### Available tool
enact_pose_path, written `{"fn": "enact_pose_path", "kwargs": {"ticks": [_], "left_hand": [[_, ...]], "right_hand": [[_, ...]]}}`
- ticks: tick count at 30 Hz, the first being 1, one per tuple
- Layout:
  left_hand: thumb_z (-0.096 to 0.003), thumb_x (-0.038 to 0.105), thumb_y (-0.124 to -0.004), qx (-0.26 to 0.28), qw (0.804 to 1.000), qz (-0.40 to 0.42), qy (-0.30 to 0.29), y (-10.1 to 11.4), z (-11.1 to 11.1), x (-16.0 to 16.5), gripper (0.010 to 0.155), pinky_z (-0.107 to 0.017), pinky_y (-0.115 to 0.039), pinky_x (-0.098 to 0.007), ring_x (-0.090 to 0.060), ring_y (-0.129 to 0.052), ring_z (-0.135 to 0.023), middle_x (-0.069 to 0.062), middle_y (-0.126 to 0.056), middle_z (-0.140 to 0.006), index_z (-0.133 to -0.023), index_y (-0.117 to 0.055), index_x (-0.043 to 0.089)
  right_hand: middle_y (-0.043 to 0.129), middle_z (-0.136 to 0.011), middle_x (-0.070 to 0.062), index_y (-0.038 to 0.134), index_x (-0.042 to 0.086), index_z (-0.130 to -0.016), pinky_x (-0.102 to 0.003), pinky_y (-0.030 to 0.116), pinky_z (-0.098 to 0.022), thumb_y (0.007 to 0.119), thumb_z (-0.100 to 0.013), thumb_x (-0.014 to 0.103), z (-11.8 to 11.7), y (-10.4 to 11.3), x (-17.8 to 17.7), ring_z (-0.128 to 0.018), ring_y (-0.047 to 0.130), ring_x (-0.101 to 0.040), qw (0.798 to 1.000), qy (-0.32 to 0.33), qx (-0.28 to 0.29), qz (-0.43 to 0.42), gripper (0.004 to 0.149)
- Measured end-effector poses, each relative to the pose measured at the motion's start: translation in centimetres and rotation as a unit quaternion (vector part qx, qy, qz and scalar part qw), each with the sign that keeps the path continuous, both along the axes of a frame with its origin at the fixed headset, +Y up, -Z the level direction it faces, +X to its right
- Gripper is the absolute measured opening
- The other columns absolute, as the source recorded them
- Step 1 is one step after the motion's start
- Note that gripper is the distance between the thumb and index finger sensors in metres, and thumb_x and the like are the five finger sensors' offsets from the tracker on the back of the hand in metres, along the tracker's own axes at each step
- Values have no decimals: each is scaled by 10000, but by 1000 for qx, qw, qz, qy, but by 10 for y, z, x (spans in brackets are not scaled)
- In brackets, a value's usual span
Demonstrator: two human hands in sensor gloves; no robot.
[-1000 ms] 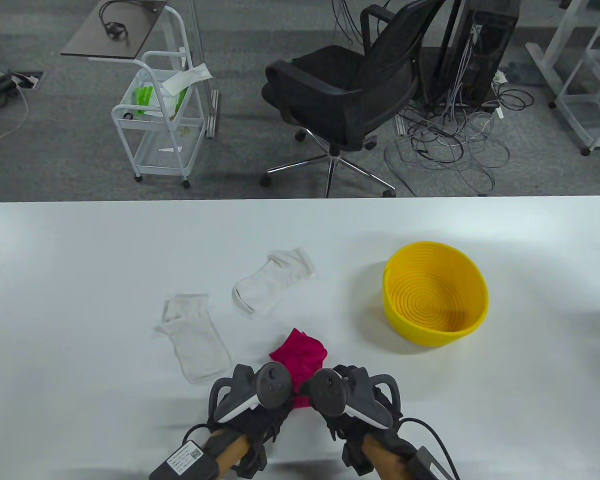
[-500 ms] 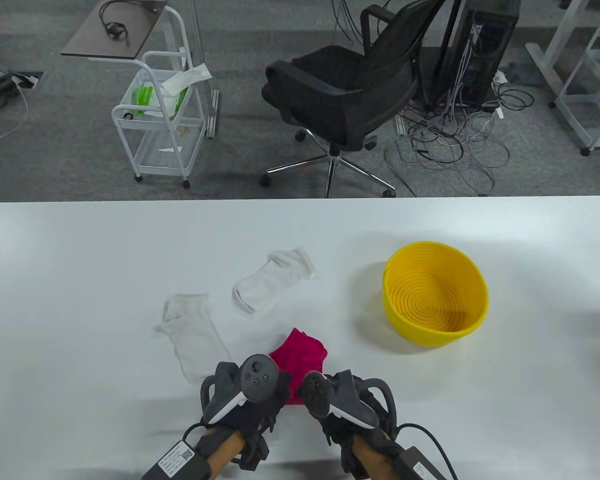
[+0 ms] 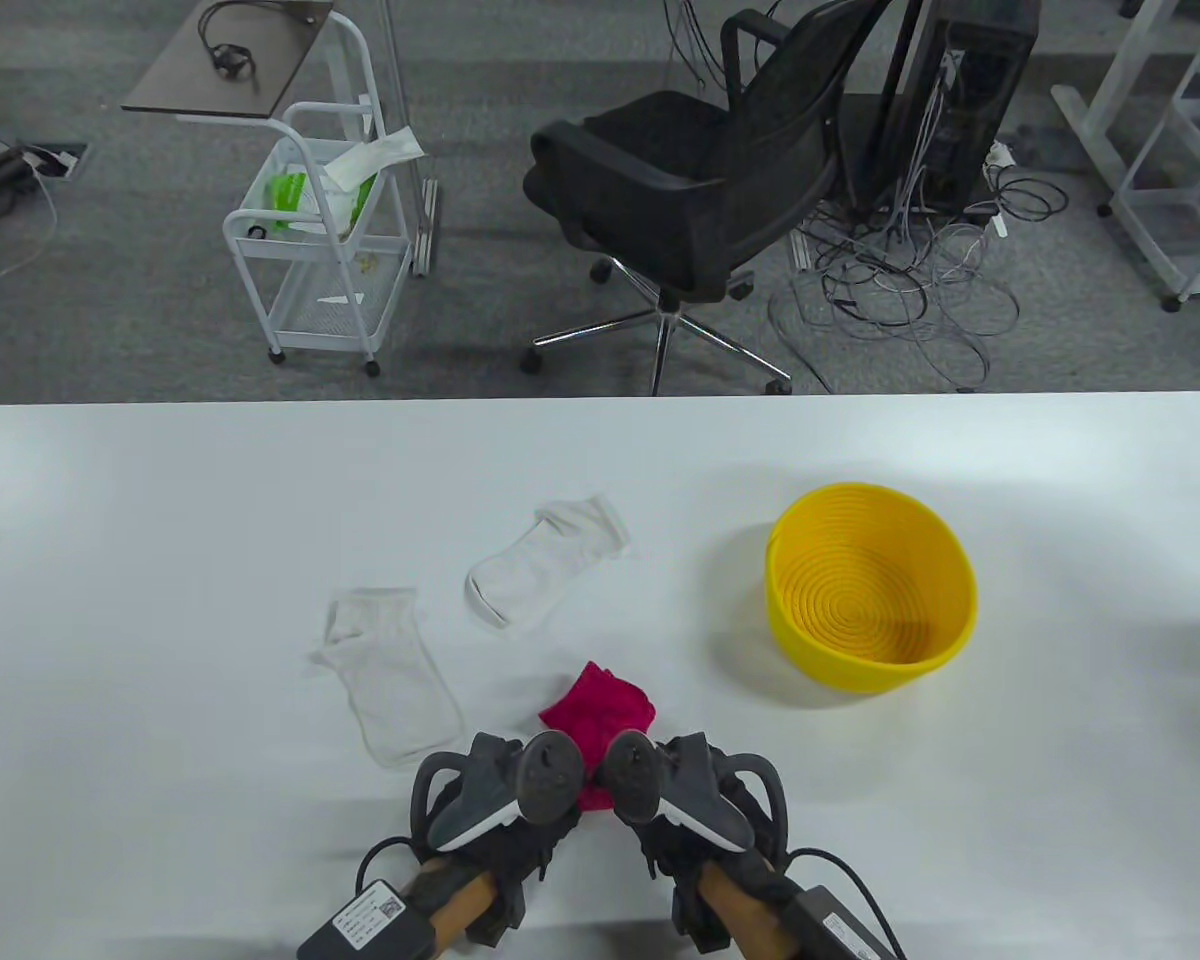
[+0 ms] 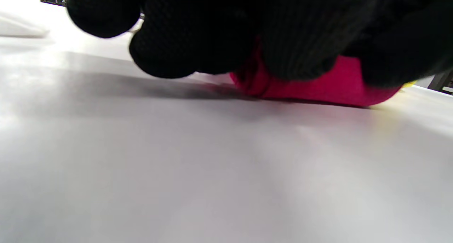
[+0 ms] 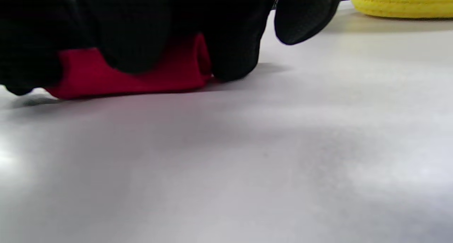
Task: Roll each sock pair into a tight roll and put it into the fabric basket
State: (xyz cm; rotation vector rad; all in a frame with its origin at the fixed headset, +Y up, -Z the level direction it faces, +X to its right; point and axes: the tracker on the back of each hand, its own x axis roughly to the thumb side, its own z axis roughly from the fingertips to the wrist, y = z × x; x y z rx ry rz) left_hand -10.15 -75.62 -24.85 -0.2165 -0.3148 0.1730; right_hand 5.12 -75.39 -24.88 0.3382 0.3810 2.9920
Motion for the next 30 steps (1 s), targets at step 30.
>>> {"fn": "enact_pose_path", "kwargs": {"ticks": [30], "left_hand": [[-366, 462, -818, -26, 999, 31, -1, 15, 9, -6, 527, -560, -691, -510, -258, -915, -630, -68, -839, -869, -869, -864, 312]], "right_hand": [[748, -1008, 101, 713, 359, -921, -562, 625, -700, 866, -385, 465, 6, -2, -5, -913, 806, -201, 999, -14, -22, 41, 567]]}}
